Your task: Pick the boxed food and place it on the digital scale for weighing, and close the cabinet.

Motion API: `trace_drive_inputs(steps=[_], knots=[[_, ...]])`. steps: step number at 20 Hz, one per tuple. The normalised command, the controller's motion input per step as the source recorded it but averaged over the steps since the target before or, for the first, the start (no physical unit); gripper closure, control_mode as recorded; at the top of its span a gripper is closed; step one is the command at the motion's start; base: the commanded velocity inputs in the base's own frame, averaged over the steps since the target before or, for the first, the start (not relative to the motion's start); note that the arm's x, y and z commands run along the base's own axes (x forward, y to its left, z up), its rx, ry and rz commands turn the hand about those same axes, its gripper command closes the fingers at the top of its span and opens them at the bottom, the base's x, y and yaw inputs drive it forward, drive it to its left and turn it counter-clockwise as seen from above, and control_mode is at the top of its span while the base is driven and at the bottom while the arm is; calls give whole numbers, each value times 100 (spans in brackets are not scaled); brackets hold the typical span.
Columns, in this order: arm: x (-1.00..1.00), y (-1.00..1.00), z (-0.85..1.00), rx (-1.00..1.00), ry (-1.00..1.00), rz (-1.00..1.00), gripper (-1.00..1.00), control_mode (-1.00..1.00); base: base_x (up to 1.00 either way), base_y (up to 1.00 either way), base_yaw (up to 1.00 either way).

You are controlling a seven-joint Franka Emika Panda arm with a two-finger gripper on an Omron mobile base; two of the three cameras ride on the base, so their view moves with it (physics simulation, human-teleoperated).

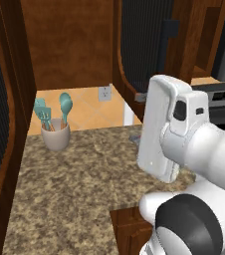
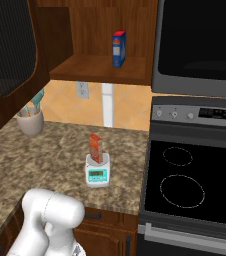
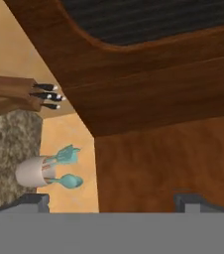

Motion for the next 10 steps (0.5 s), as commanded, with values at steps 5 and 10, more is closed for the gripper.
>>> trace_drive_inputs(steps=[5, 10], knots=[[80, 83, -89, -20, -23, -52, -100, -100, 0, 0, 0], [55, 37, -46, -12, -30, -41, -100, -100, 0, 0, 0]])
